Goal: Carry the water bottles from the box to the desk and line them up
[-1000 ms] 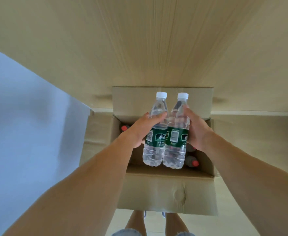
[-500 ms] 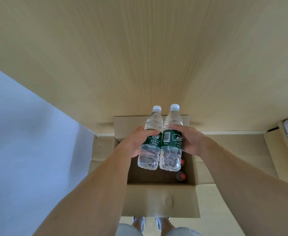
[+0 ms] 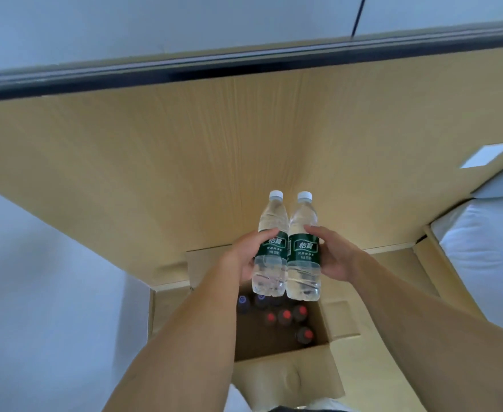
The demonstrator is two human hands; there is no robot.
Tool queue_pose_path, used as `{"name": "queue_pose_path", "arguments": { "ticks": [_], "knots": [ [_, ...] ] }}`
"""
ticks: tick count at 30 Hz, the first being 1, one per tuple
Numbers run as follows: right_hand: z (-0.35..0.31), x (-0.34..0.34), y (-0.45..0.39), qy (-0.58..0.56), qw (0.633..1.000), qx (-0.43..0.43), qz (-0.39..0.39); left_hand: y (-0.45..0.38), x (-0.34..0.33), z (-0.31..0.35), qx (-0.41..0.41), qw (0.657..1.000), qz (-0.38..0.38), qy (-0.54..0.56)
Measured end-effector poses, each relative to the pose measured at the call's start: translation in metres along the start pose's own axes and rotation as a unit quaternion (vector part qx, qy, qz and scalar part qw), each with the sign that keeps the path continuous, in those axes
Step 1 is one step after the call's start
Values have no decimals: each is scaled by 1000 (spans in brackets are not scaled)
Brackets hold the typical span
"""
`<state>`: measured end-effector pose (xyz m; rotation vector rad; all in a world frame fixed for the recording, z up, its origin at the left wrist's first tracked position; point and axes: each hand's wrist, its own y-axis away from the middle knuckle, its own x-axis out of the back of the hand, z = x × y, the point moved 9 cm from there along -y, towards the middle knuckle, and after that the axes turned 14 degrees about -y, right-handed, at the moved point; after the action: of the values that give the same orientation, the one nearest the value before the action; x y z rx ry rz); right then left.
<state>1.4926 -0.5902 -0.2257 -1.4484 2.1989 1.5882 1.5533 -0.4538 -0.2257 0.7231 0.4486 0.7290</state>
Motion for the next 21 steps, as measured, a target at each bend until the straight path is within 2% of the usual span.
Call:
{"name": "queue_pose_path", "arguments": {
  "ticks": [11,17,21],
  "knots": [
    [-2,26,65,-77,990,88,79,9,-53,21,-12,993,-78,-84],
    [10,75,129,-126,976,139,110,14,-121,14,-19,974,-161,-156],
    [29,122,183,-165,956,179,163,22,-182,-1,-32,951,-209,-224]
  ]
}}
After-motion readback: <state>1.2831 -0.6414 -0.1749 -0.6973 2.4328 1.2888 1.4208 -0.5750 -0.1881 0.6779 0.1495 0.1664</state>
